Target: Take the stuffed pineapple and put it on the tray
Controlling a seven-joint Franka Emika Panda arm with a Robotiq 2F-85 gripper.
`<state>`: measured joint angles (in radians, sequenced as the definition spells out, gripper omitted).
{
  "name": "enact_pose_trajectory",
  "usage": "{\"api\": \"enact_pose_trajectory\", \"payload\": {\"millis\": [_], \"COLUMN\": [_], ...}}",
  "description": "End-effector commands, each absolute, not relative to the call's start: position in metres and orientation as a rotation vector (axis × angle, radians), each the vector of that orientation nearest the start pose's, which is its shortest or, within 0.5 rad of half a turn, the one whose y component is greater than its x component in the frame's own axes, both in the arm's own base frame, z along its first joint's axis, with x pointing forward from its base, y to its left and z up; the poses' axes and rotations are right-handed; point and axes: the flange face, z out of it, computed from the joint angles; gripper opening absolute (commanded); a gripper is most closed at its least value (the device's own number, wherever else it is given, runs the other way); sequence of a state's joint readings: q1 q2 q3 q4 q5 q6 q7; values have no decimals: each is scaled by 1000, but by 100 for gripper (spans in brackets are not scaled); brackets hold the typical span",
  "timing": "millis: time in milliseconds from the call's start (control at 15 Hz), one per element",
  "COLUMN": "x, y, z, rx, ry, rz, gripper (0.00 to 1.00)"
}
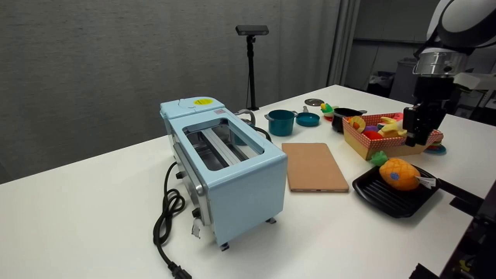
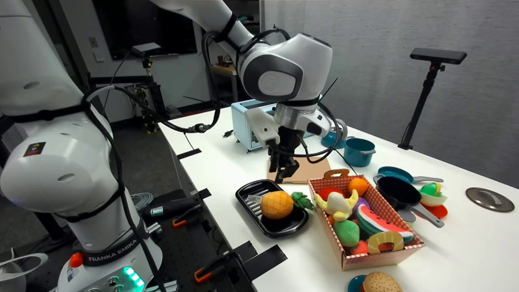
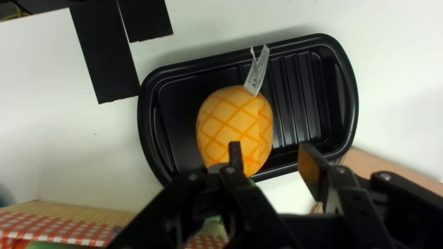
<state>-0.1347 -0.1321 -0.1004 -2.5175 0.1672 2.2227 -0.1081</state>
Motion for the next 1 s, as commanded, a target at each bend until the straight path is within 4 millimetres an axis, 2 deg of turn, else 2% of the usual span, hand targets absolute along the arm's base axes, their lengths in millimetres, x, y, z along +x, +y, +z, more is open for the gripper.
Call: {"api": "enact_pose_trajectory", "payload": {"millis": [0,67,133,200,333,400,933], "x": [416,413,418,418,418,418,418], "y": [-103,-106,-99,-101,-101,-101,-100], "z": [332,336,320,322,320,319,318], "rx": [-2910,-2877,-2921,-2916,-2916,-2916,-2916], "ry": [322,300,333,331,331,330,330], "rz": [267,307,280,287,292,296,299], "gripper": [79,85,94,75,91,94,94]}}
